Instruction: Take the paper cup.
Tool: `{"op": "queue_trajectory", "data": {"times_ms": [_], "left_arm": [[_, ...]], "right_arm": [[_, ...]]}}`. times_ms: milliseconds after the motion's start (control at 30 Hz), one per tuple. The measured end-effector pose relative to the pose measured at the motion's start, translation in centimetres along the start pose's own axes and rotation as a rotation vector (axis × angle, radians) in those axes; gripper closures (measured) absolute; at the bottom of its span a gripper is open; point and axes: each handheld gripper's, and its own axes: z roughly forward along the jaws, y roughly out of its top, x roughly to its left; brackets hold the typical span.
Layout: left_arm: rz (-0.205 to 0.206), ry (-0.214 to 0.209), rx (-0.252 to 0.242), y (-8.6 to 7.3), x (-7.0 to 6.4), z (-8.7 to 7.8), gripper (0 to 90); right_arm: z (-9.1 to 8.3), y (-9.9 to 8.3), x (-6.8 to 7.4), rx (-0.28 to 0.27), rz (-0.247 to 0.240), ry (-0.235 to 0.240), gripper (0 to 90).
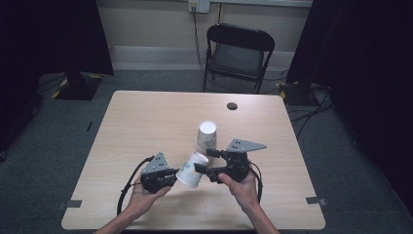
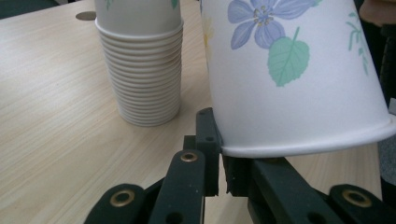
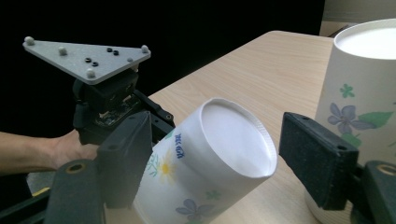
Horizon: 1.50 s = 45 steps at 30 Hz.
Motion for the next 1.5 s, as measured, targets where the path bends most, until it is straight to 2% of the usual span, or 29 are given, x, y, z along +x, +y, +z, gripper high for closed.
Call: {"op": "queue_trajectory", "data": {"times_ms": [67, 233, 400, 467, 633, 800, 967, 1067, 1333, 1500], "left_arm": [[-0.007, -0.008, 0.029, -0.1, 0.3, 0.2, 86.3], [-0.015, -0.023, 0.081, -0.4, 0.9, 0.6, 86.3], [-0.020, -0.030, 0.120, -0.6, 1.2, 1.0, 86.3], [-0.015, -0.034, 0.133, -0.6, 1.3, 1.1, 86.3], [-0.019, -0.034, 0.148, -0.7, 1.2, 1.2, 86.3], [-0.023, -0.047, 0.177, -0.5, 1.0, 1.5, 86.3], [-0.017, -0.063, 0.197, -0.5, 0.8, 1.8, 86.4], [-0.026, -0.052, 0.210, -0.7, 0.7, 2.0, 86.3], [-0.022, -0.065, 0.221, -0.6, 0.7, 2.0, 86.6], [-0.036, -0.078, 0.225, -0.6, 0.9, 1.9, 86.8]], "right_arm": [[0.0, 0.0, 0.0, 0.008, -0.016, -0.006, 29.4], [0.1, 0.0, 0.7, 0.049, -0.101, -0.047, 40.9], [0.1, 0.1, 1.1, 0.049, -0.122, -0.042, 49.2], [0.2, 0.1, 1.3, 0.050, -0.133, -0.029, 55.6], [0.6, 0.0, 1.7, 0.076, -0.159, -0.018, 59.9], [1.2, -0.1, 2.0, 0.109, -0.212, -0.005, 56.7], [2.1, -0.4, 2.5, 0.203, -0.316, 0.038, 44.8], [2.7, -0.6, 2.6, 0.243, -0.357, 0.015, 39.1], [3.3, -0.2, 2.5, 0.319, -0.485, 0.026, 38.1], [3.5, -0.2, 2.6, 0.352, -0.561, 0.022, 38.8]]}}
